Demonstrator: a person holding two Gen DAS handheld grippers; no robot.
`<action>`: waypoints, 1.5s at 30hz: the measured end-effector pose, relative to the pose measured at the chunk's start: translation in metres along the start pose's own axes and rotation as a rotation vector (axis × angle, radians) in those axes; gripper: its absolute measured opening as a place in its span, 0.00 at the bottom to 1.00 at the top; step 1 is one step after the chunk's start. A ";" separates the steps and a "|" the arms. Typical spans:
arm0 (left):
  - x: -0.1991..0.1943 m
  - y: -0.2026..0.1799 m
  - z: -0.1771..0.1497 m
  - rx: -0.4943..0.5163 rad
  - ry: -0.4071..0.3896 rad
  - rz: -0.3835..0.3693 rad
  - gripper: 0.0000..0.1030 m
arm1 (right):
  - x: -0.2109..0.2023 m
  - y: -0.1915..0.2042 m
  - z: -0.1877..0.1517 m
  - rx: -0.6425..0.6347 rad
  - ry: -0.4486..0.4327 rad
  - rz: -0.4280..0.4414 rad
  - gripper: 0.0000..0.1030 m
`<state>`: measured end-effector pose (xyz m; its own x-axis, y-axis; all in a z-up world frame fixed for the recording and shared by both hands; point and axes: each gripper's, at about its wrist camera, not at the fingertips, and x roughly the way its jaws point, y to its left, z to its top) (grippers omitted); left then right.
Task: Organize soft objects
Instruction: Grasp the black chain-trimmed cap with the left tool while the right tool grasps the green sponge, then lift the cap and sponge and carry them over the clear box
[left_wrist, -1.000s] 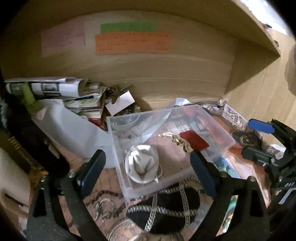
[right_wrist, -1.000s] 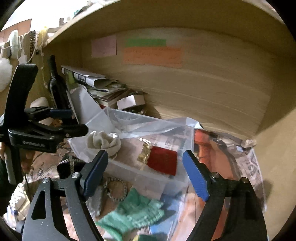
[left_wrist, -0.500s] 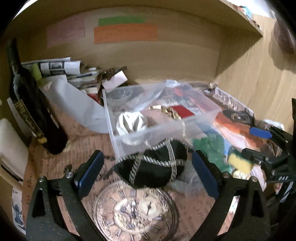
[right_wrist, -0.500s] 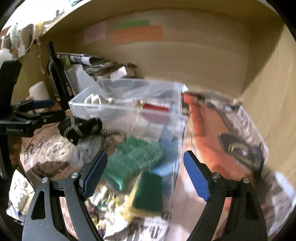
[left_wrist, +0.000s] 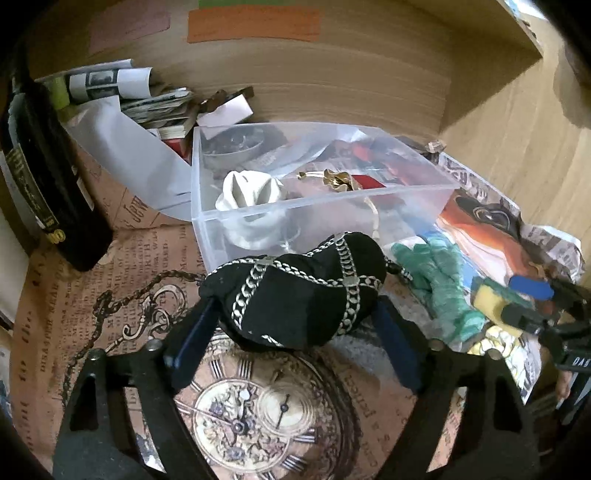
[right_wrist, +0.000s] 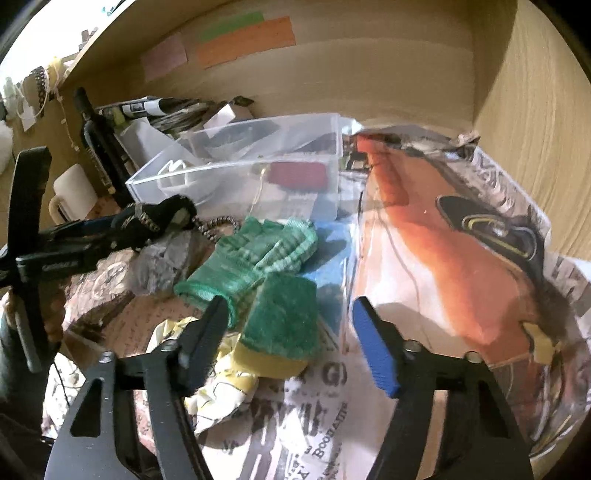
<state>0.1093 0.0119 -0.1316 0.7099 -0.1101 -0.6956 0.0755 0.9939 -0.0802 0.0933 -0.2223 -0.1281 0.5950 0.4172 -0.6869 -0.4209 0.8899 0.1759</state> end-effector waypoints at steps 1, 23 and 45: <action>0.000 0.002 0.000 -0.012 -0.003 -0.007 0.76 | 0.002 0.000 -0.001 0.001 0.006 0.004 0.52; -0.055 0.001 0.013 -0.067 -0.159 -0.087 0.29 | -0.034 0.007 0.038 -0.023 -0.176 0.033 0.32; -0.060 -0.003 0.099 -0.055 -0.318 -0.027 0.30 | 0.000 0.031 0.127 -0.149 -0.286 0.048 0.32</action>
<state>0.1356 0.0157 -0.0190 0.8921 -0.1212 -0.4353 0.0659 0.9879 -0.1401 0.1673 -0.1715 -0.0327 0.7313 0.5119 -0.4507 -0.5364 0.8398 0.0836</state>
